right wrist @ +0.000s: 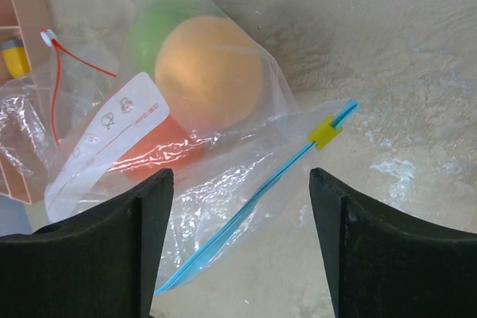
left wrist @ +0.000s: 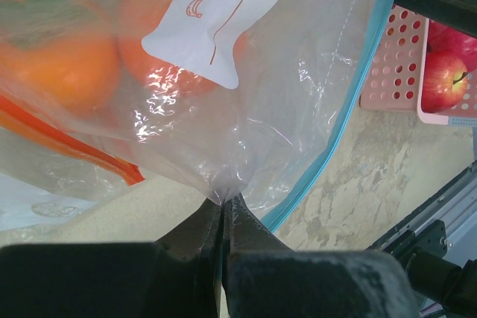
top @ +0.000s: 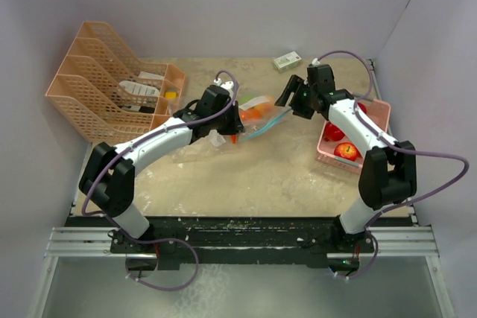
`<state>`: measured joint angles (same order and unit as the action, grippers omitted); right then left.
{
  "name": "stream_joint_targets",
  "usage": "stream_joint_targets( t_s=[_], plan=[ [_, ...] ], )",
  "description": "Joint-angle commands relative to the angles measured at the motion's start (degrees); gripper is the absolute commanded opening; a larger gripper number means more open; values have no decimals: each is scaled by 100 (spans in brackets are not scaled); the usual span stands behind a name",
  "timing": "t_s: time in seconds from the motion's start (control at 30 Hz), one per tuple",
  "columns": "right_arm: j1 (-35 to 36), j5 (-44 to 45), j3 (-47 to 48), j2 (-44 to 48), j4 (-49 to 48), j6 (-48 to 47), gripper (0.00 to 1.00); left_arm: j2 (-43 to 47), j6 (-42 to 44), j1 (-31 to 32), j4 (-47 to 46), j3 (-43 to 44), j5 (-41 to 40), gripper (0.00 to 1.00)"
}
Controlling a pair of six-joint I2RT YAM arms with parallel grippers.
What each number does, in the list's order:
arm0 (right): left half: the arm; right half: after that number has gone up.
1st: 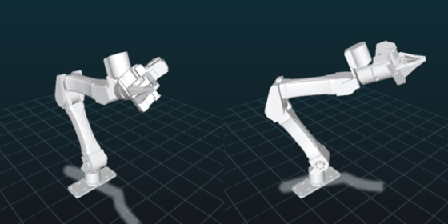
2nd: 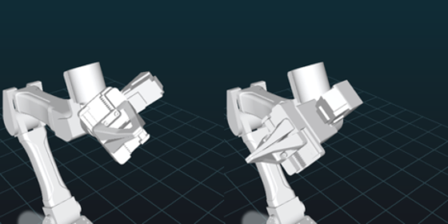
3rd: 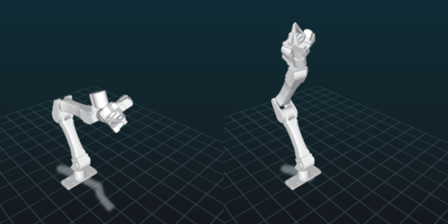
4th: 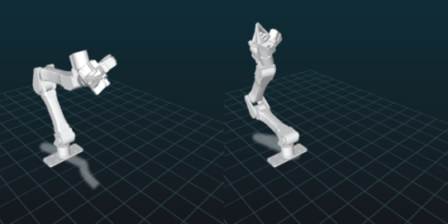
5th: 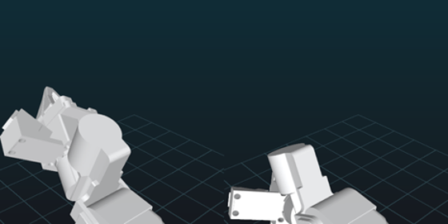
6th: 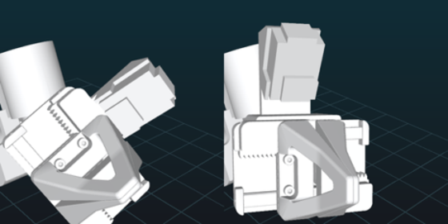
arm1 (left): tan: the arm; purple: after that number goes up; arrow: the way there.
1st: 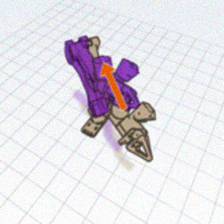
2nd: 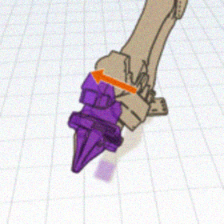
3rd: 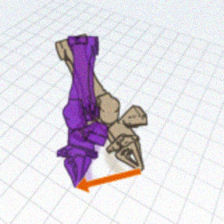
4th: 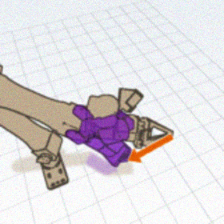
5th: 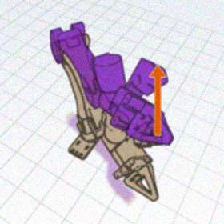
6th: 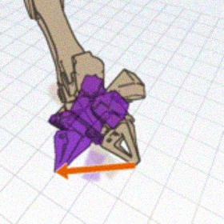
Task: Open the zip-top bag and remove the fake food
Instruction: Pick up the zipper food storage bag at the center of the board.
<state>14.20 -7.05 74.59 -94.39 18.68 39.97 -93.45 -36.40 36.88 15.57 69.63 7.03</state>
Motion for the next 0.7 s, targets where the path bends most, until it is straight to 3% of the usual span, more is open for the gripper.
stream_joint_targets(
  t_s=[0.0,0.1,0.4,0.6,0.67],
  plan=[
    [-41,1,23,313,8,199,76,216,-22,-8,-137,65,-28,0],
    [-82,6,93,86,111,221,72,195,-16,-6,-122,111,-17,0],
    [-110,-89,398,-289,170,310,47,322,13,-9,0,106,-104,0],
    [-118,-198,602,-282,181,198,0,312,19,-6,-19,112,-75,0],
    [-119,-295,610,-208,144,180,0,289,36,-6,-19,126,-41,0]
  ],
)
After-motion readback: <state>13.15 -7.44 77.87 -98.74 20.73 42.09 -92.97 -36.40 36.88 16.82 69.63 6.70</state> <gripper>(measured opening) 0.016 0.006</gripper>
